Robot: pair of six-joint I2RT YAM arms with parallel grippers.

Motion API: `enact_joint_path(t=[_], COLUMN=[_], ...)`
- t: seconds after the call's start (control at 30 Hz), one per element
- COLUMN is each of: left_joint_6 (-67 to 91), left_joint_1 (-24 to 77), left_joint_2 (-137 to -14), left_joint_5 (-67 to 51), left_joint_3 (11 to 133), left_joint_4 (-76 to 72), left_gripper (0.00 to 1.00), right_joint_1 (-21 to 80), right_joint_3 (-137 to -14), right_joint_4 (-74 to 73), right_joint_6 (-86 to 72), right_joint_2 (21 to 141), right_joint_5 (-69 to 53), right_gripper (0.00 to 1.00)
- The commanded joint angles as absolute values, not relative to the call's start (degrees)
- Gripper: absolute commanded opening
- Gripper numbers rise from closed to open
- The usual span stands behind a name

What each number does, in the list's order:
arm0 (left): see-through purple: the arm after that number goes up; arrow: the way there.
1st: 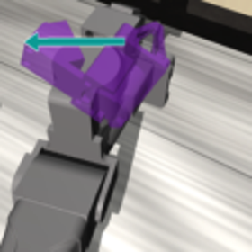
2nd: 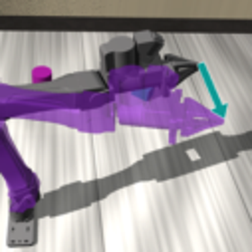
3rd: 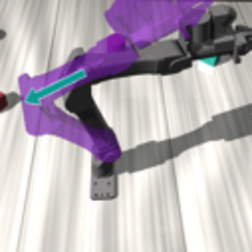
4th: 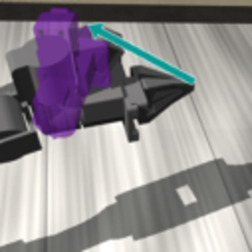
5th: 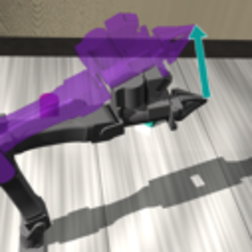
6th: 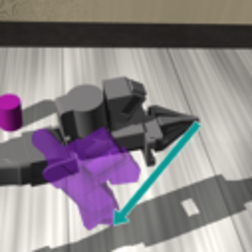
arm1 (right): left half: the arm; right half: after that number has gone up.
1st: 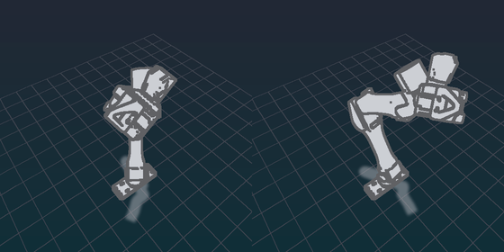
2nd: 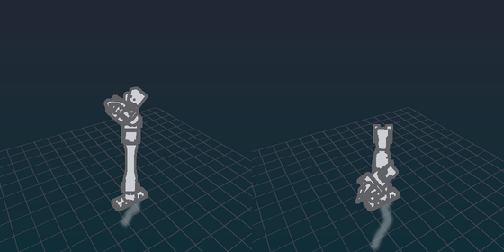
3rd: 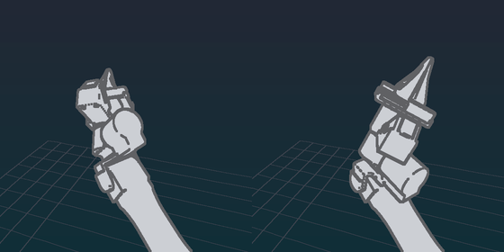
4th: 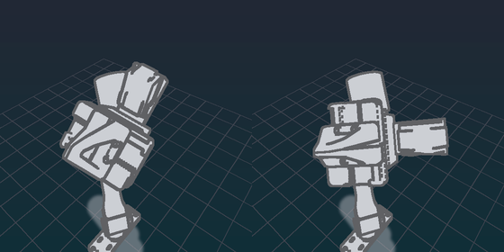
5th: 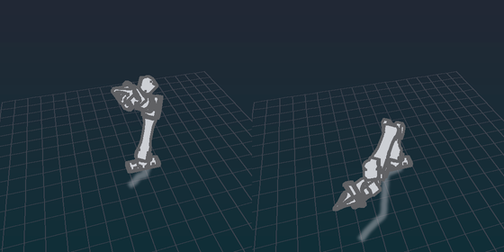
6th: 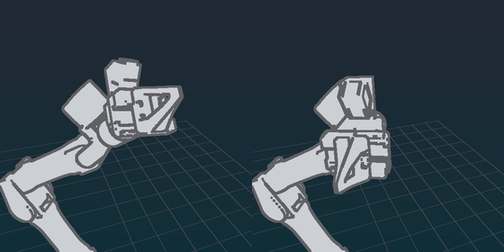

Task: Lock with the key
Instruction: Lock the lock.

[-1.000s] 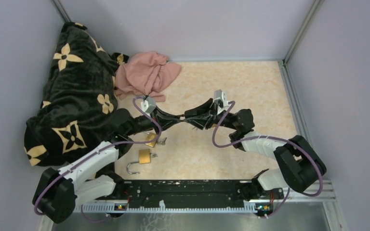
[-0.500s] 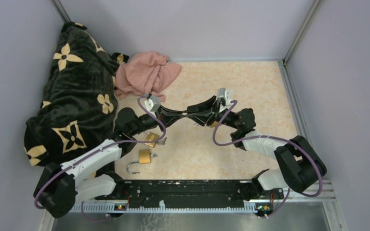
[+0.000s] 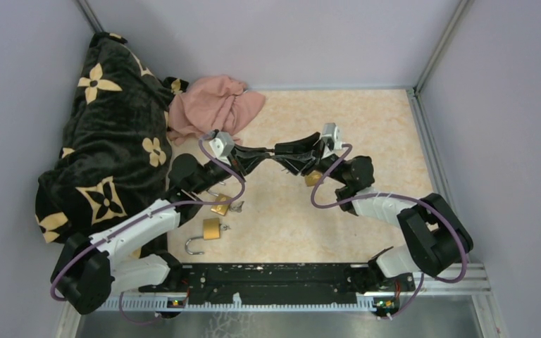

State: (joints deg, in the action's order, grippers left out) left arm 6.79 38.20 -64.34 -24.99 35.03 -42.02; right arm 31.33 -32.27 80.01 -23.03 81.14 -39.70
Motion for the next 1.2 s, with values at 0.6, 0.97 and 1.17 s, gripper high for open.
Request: enact_joint_path(t=[0.6,0.97,1.17], left_joint_6=[9.51,10.31,7.62], left_joint_1=[53.88,53.79,53.75], left_joint_2=[-68.73,-69.07,-67.81], left_joint_5=[-66.33,-66.26,-65.67], left_joint_3=[45.0,45.81,45.37], left_joint_4=[-47.32,-44.97,-43.68], left_gripper=[0.0,0.0,0.0], right_joint_1=[36.69,36.74,36.65], right_joint_3=[-42.65,-44.69,-43.71], right_joint_4=[61.93,54.22,52.82], right_joint_6=[-22.65,-18.58,-17.47], right_joint_2=[86.12,82.94,81.56], right_joint_5=[-51.23,-53.32,-52.57], right_gripper=[0.0,0.0,0.0])
